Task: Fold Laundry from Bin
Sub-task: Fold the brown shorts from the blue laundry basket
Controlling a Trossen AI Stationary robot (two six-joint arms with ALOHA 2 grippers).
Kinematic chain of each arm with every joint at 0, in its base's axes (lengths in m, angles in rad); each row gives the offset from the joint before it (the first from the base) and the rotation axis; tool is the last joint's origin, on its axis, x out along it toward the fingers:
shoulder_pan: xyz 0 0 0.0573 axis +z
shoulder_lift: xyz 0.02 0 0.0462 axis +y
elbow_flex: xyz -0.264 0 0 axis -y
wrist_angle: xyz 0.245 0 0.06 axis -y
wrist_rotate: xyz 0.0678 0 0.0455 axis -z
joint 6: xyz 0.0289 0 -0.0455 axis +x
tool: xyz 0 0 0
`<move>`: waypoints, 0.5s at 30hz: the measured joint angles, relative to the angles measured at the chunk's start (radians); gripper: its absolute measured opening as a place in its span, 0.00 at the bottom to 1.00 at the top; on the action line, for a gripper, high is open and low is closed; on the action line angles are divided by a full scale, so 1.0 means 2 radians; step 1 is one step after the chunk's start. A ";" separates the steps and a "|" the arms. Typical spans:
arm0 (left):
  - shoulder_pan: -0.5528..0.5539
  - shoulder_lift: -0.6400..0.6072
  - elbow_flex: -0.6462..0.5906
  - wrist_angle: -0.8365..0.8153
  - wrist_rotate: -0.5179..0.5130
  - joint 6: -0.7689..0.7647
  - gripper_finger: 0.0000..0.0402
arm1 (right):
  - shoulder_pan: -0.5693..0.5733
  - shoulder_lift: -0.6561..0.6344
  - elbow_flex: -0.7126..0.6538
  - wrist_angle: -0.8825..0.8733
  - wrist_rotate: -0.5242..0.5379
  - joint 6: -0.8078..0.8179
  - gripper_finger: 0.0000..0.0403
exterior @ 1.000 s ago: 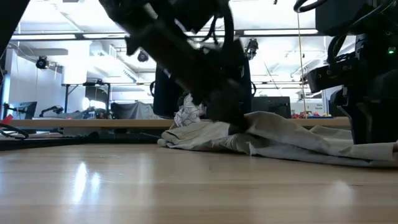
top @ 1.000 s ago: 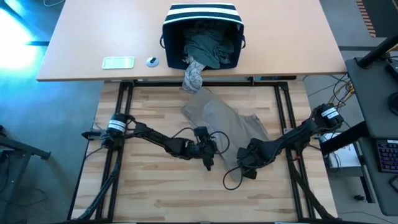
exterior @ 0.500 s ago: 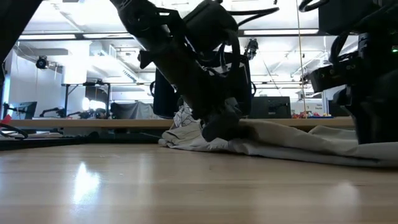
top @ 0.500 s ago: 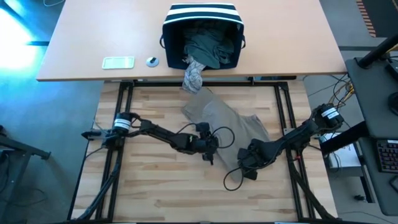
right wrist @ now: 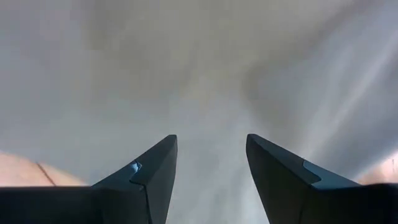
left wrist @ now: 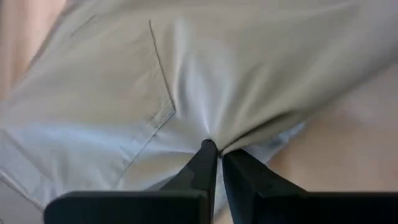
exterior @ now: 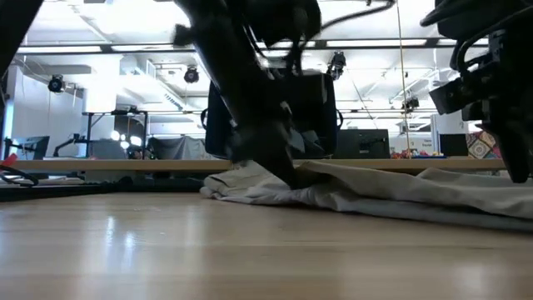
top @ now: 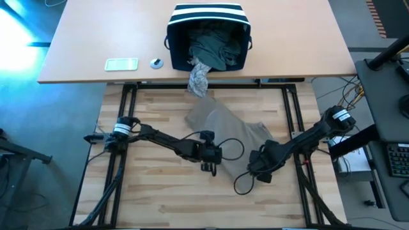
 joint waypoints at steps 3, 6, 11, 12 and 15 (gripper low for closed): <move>-0.008 -0.028 0.009 -0.066 0.004 -0.002 0.07 | 0.000 0.000 -0.009 0.025 0.000 0.001 0.47; 0.002 -0.062 -0.005 -0.104 0.004 -0.020 0.13 | 0.000 0.001 -0.019 0.052 0.000 0.001 0.47; 0.049 -0.119 -0.083 -0.092 0.045 -0.084 0.21 | 0.001 0.001 -0.025 0.058 -0.001 0.004 0.47; 0.060 -0.126 -0.104 -0.079 0.043 -0.096 0.23 | 0.002 0.001 -0.026 0.059 -0.001 0.004 0.47; 0.100 -0.138 -0.168 0.003 0.010 -0.141 0.24 | 0.003 0.001 -0.029 0.069 -0.001 0.000 0.47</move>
